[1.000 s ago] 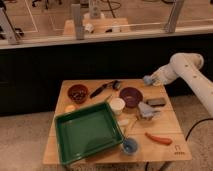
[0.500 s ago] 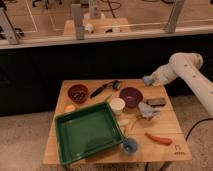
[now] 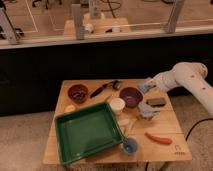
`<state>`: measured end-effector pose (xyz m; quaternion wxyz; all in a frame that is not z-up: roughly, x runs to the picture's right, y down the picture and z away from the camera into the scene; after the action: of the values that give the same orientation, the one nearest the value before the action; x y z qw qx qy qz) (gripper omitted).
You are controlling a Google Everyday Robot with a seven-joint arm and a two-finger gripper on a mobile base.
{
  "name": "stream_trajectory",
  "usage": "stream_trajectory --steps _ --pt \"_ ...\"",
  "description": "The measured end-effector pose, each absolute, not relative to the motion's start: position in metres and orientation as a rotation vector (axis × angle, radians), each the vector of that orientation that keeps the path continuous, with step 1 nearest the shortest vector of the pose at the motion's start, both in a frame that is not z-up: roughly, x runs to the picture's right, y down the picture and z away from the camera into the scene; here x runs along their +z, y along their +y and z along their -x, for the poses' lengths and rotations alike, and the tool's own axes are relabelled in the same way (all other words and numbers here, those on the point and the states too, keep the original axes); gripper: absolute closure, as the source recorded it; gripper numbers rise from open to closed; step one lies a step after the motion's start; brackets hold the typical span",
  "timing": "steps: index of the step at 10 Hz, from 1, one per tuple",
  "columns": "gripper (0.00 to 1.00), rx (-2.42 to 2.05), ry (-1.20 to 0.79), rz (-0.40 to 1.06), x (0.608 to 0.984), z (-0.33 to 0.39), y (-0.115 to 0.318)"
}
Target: Place sponge in tray
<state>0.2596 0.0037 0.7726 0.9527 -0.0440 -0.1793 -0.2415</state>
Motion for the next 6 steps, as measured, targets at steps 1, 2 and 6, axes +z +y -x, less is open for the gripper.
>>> stream_trajectory --steps 1,2,6 --pt "1.0 -0.551 -0.399 0.061 0.754 -0.251 0.017" --pt "1.0 -0.605 -0.436 0.035 0.738 -0.243 0.028" --pt "1.0 -0.765 -0.566 -0.049 0.69 -0.218 0.058"
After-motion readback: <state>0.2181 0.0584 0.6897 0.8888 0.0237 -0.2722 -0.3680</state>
